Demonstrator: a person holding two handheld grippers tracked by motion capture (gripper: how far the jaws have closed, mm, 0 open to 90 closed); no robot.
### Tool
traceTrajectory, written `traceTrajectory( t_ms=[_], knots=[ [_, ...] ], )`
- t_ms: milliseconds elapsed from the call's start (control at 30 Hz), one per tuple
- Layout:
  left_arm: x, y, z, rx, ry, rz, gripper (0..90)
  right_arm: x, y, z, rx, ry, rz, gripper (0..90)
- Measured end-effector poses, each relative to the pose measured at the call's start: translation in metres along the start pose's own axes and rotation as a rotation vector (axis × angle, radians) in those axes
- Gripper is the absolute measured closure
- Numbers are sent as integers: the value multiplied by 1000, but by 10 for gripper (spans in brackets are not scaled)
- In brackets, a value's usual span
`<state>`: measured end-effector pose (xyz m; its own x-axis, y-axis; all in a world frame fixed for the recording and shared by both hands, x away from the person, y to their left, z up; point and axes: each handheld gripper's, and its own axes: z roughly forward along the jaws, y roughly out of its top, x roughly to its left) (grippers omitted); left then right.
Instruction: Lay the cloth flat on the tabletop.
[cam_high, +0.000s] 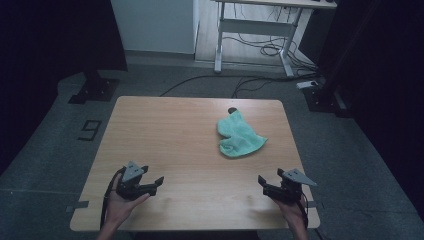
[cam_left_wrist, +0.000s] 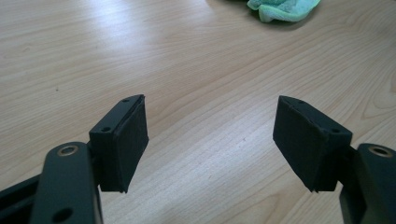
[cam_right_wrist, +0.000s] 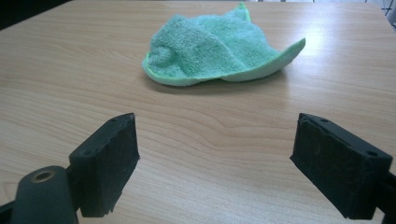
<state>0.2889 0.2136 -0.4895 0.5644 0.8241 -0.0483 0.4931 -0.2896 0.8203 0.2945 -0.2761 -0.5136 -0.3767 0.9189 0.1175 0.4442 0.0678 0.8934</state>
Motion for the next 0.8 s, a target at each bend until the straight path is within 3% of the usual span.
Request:
traceTrajectory(
  t_ms=[433,800],
  knots=[
    [-9,4,-6,-7,-26,28,256,6,8,0,3,31,-27,116],
    [-11,2,-3,8,-37,25,256,9,19,17,27,44,-49,68]
  ],
)
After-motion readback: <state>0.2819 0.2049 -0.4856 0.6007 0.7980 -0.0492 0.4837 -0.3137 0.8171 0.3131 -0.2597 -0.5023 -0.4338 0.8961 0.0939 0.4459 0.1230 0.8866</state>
